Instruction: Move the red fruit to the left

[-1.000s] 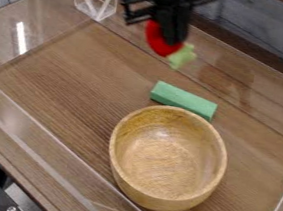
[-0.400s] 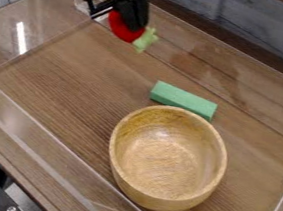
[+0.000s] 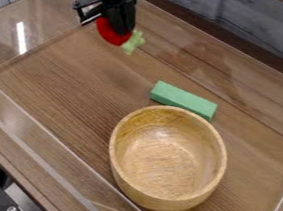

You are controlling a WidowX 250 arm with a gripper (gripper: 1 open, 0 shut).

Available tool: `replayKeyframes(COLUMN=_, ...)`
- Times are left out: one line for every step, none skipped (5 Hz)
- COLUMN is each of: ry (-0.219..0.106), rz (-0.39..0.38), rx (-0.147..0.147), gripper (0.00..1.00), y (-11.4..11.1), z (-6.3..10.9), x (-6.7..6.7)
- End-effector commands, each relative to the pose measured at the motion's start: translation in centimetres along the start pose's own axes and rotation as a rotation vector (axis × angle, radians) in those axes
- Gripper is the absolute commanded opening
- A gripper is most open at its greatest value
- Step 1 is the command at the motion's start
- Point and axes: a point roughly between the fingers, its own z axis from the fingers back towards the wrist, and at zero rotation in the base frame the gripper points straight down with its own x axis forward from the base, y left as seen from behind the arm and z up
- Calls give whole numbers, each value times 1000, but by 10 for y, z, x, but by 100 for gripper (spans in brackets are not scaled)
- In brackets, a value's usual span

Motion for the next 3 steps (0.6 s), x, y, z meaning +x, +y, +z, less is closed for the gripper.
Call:
replayKeyframes(ry=-62, rz=18, rx=-25, gripper=0, y=0, z=1, x=16)
replayKeyframes(ry=-86, rz=40, rx=-25, gripper=0, y=4, z=-8, x=22)
replayKeyframes(ry=-107, rz=60, rx=-24, gripper=0, y=6, z=-17, x=30)
